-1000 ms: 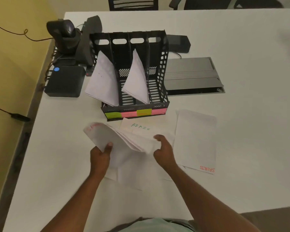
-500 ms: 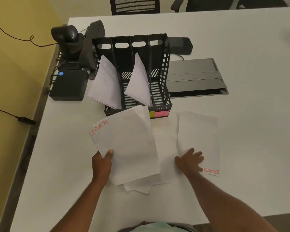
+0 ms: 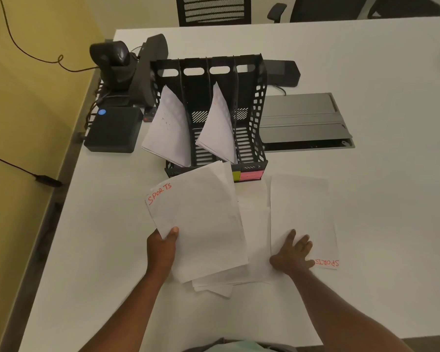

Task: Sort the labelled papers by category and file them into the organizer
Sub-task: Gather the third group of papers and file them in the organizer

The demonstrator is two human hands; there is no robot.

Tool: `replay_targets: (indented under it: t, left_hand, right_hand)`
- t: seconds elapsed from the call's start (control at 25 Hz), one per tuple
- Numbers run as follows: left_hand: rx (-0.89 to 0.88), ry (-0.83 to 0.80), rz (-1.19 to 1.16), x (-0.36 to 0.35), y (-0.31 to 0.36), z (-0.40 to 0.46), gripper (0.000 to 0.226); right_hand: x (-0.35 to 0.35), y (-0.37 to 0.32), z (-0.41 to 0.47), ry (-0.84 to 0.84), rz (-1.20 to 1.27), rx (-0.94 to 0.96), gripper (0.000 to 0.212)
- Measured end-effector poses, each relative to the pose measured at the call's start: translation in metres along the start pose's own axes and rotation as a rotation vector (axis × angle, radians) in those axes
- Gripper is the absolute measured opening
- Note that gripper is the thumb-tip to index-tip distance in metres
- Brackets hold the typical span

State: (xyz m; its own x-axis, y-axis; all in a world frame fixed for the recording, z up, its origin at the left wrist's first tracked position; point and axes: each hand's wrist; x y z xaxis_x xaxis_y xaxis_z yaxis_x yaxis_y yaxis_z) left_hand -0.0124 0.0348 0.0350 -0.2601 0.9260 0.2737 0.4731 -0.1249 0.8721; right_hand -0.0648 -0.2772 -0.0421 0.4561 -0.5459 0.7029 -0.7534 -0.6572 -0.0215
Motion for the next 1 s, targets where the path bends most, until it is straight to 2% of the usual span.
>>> replay_targets:
  t: [0.2, 0.4, 0.48, 0.6, 0.64, 0.72, 0.8, 0.84, 0.92, 0.96, 1.0]
  left_hand:
    - [-0.001, 0.003, 0.001, 0.001, -0.001, 0.000, 0.022]
    - [-0.011, -0.016, 0.027, 0.005, 0.002, -0.002, 0.025]
    - [-0.031, -0.033, 0.061, 0.008, 0.003, -0.002, 0.027]
    - [-0.045, -0.103, 0.126, 0.014, 0.005, 0.002, 0.028]
    - [-0.031, -0.138, 0.134, 0.014, 0.009, 0.002, 0.024]
    - [-0.026, -0.189, 0.144, 0.015, 0.015, 0.002, 0.018]
    - [-0.042, -0.217, 0.159, 0.014, 0.019, 0.003, 0.020]
    - [-0.062, -0.225, 0.161, 0.013, 0.017, 0.005, 0.029]
    - [-0.119, -0.270, 0.178, 0.011, 0.022, 0.005, 0.063]
    - [-0.144, -0.276, 0.199, 0.010, 0.027, 0.004, 0.076]
    - [-0.179, -0.318, 0.223, 0.009, 0.035, 0.002, 0.080]
  right_hand:
    - [0.002, 0.001, 0.000, 0.101, 0.018, 0.060, 0.083]
    - [0.000, 0.027, 0.000, 0.385, -0.111, 0.182, 0.075]
    - [0.011, 0.029, -0.005, 0.488, -0.057, 0.261, 0.068]
    - [0.057, -0.004, -0.036, 0.589, 0.097, 0.311, 0.049]
    - [0.079, -0.020, -0.052, 0.570, 0.114, 0.323, 0.041]
    - [0.123, -0.048, -0.086, 0.491, 0.001, 0.437, 0.033]
    - [0.175, -0.070, -0.128, 0.289, -0.192, 0.612, 0.029]
    - [0.199, -0.081, -0.150, 0.128, -0.287, 0.704, 0.027]
    - [0.231, -0.103, -0.185, -0.192, -0.413, 0.848, 0.019]
    - [0.236, -0.116, -0.190, -0.253, -0.430, 0.905, 0.016]
    - [0.235, -0.129, -0.188, -0.211, -0.430, 0.953, 0.014]
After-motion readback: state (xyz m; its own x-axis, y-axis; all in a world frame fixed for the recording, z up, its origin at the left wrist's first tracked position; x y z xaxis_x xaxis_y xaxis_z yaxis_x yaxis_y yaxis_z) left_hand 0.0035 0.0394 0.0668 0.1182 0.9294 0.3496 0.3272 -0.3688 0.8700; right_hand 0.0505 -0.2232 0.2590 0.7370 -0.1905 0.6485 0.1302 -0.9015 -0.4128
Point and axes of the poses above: each hand's wrist, its own z-axis towards the middle knuckle, its own x-axis out of the back of the hand, y = z × x, and after that the axes turned 2 degrees about -x, right-handed
